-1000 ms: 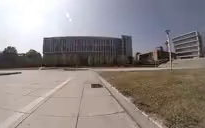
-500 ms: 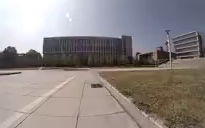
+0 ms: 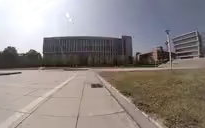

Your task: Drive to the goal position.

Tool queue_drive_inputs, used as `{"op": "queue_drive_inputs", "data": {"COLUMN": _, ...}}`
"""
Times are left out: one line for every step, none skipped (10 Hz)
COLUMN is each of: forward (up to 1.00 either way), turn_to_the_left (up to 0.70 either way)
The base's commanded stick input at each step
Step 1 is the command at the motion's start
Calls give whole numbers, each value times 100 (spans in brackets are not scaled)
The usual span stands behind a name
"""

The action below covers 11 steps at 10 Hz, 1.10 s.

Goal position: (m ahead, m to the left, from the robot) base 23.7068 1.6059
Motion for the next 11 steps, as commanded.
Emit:
{"op": "queue_drive_inputs", "data": {"forward": 4, "turn_to_the_left": 0}}
{"op": "queue_drive_inputs", "data": {"forward": 4, "turn_to_the_left": 0}}
{"op": "queue_drive_inputs", "data": {"forward": 4, "turn_to_the_left": 0}}
{"op": "queue_drive_inputs", "data": {"forward": 4, "turn_to_the_left": 0}}
{"op": "queue_drive_inputs", "data": {"forward": 4, "turn_to_the_left": 0}}
{"op": "queue_drive_inputs", "data": {"forward": 4, "turn_to_the_left": 0}}
{"op": "queue_drive_inputs", "data": {"forward": 4, "turn_to_the_left": 0}}
{"op": "queue_drive_inputs", "data": {"forward": 4, "turn_to_the_left": 0}}
{"op": "queue_drive_inputs", "data": {"forward": 4, "turn_to_the_left": 0}}
{"op": "queue_drive_inputs", "data": {"forward": 4, "turn_to_the_left": 0}}
{"op": "queue_drive_inputs", "data": {"forward": 4, "turn_to_the_left": 0}}
